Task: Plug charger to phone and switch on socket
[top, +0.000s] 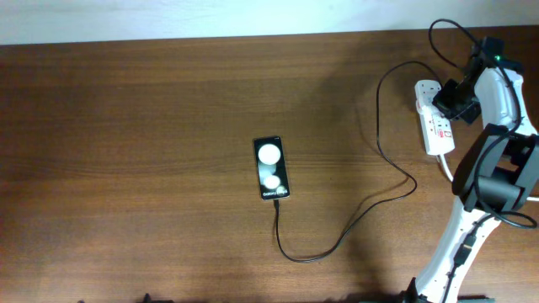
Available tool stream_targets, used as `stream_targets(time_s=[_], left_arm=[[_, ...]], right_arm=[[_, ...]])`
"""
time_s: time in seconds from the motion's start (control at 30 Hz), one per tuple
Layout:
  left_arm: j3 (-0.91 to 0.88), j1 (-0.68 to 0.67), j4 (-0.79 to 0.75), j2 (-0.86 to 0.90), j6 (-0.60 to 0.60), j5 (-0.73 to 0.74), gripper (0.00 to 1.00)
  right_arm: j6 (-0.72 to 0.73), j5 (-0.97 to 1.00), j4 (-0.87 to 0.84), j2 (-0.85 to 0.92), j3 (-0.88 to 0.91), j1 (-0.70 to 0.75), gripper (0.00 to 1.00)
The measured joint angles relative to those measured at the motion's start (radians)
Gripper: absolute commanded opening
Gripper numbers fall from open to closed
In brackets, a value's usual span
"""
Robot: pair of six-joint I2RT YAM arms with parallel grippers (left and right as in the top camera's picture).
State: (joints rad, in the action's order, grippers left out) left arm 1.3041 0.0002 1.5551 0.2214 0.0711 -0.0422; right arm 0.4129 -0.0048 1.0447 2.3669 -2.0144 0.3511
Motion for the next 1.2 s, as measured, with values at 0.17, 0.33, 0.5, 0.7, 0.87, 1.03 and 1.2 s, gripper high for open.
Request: stream_targets(time_s=[0.17, 0.33, 0.5, 0.7, 0.87, 1.03, 1.2], left_arm=[[0.000, 0.000, 0.000, 0.000, 0.000, 0.000, 0.99], [0.000, 0.000, 0.001, -0.004, 0.000, 0.000, 0.99], [-0.001, 0.000, 0.002, -0.119, 0.000, 0.000, 0.99], [-0.001, 0.000, 0.003, -0.202, 0.000, 0.000, 0.99], [-0.001, 0.000, 0.005, -0.202, 0.000, 0.000, 0.99], [0.000, 0.000, 0.005, -0.204, 0.000, 0.000, 0.99], [-0.001, 0.013, 0.004, -0.205, 0.000, 0.000, 0.99]], right_arm=[[-0.005, -0.042, 0.155, -0.052, -0.021, -0.035, 0.04], [0.019, -0.068, 0.166, -0.526, -0.039, -0.006, 0.04], [0.098, -0.303, -0.008, -1.014, -0.051, -0.006, 0.04], [0.138, -0.465, -0.193, -1.344, -0.060, -0.031, 0.04], [0.103, -0.468, -0.192, -1.543, 0.056, -0.140, 0.04], [0.095, -0.468, -0.471, -1.912, 0.445, -0.143, 0.12], [0.088, -0.468, -0.590, -2.150, 0.602, -0.159, 0.17]])
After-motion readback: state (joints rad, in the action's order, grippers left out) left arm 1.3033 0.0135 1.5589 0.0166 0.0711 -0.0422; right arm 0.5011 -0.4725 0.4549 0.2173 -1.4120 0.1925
